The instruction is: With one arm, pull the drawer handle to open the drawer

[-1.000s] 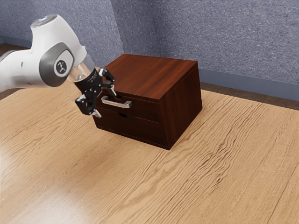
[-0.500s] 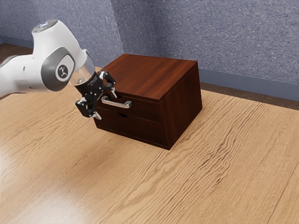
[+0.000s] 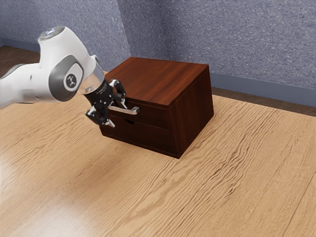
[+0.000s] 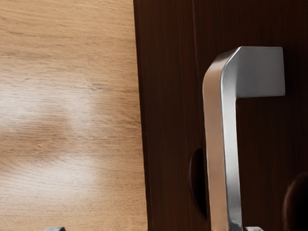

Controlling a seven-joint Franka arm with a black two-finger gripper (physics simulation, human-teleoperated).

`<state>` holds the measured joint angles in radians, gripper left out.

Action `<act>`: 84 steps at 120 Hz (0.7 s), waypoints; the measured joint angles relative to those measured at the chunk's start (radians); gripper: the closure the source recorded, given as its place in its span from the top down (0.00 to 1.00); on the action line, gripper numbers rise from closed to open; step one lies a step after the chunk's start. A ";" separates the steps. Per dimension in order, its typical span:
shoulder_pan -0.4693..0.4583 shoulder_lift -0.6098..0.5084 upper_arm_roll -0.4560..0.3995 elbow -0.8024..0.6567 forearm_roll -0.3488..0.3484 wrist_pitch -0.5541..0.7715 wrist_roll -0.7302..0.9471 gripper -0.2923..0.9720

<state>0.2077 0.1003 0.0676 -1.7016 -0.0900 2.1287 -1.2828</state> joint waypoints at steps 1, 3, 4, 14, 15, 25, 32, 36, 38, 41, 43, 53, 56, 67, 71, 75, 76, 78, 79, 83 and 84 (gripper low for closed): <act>0.000 0.000 0.000 0.000 0.000 0.000 0.000 0.58; 0.000 0.000 0.000 0.000 0.000 0.001 0.001 0.56; 0.000 0.000 0.000 0.000 0.000 0.001 0.001 0.56; -0.001 0.000 0.000 0.000 -0.001 0.004 0.002 0.52; -0.001 0.000 0.000 0.000 -0.001 0.005 0.003 0.51; -0.002 0.000 0.001 0.000 -0.001 0.007 0.003 0.47; -0.003 0.000 0.001 0.000 -0.001 0.008 0.004 0.44; -0.004 -0.002 0.001 -0.002 -0.001 0.008 0.004 0.42; -0.004 -0.003 0.001 -0.003 -0.001 0.008 0.004 0.41; -0.004 -0.003 0.001 -0.004 -0.001 0.009 0.004 0.39; -0.005 -0.004 0.001 -0.005 -0.001 0.009 0.004 0.38; -0.005 -0.008 0.001 -0.012 -0.002 0.009 0.004 0.34; -0.005 -0.009 0.001 -0.017 -0.002 0.010 0.004 0.32; -0.006 -0.017 0.001 -0.028 -0.002 0.010 0.004 0.28; -0.006 -0.019 0.000 -0.032 -0.002 0.010 0.004 0.27; -0.006 -0.023 0.000 -0.035 -0.002 0.010 0.004 0.26; -0.006 -0.025 0.001 -0.036 -0.002 0.010 0.004 0.25; -0.006 -0.028 0.001 -0.039 -0.002 0.010 0.004 0.25; -0.006 -0.030 0.001 -0.041 -0.002 0.010 0.004 0.25; -0.006 -0.039 0.001 -0.050 -0.002 0.010 0.004 0.24; -0.006 -0.042 0.001 -0.052 -0.002 0.010 0.004 0.24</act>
<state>0.2017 0.0583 0.0684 -1.7541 -0.0918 2.1390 -1.2792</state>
